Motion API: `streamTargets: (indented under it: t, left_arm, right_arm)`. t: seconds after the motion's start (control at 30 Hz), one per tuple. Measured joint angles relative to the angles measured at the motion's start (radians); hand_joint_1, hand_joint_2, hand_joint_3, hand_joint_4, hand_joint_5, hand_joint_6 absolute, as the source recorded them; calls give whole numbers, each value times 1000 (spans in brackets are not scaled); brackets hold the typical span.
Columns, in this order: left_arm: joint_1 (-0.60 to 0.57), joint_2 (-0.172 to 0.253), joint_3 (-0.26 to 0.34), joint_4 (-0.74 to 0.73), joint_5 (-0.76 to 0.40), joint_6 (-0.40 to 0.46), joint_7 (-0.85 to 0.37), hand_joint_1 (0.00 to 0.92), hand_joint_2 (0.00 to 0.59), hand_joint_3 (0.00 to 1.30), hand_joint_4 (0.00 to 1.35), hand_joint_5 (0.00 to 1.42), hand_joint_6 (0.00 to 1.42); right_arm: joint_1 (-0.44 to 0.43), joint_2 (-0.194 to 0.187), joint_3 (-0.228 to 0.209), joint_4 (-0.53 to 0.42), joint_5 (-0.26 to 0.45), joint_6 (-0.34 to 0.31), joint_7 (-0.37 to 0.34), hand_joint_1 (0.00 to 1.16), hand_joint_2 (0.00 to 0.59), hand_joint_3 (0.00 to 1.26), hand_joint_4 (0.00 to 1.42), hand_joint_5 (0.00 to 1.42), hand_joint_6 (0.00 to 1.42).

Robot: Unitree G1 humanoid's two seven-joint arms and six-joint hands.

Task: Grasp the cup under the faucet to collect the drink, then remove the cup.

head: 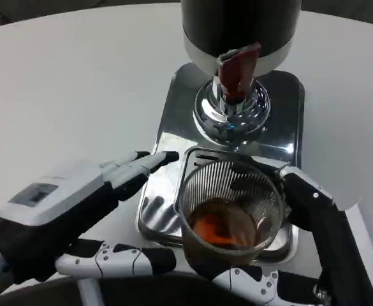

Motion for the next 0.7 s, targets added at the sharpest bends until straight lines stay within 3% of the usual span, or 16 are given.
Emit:
streamTargets:
  t: [0.7]
  left_arm:
    - [175,23,111,-136,7,48,-2,0,80,0,0,0,0]
  right_arm:
    - [22,-34,-32,-61,39,12,90,857,169,887,996,1217,996]
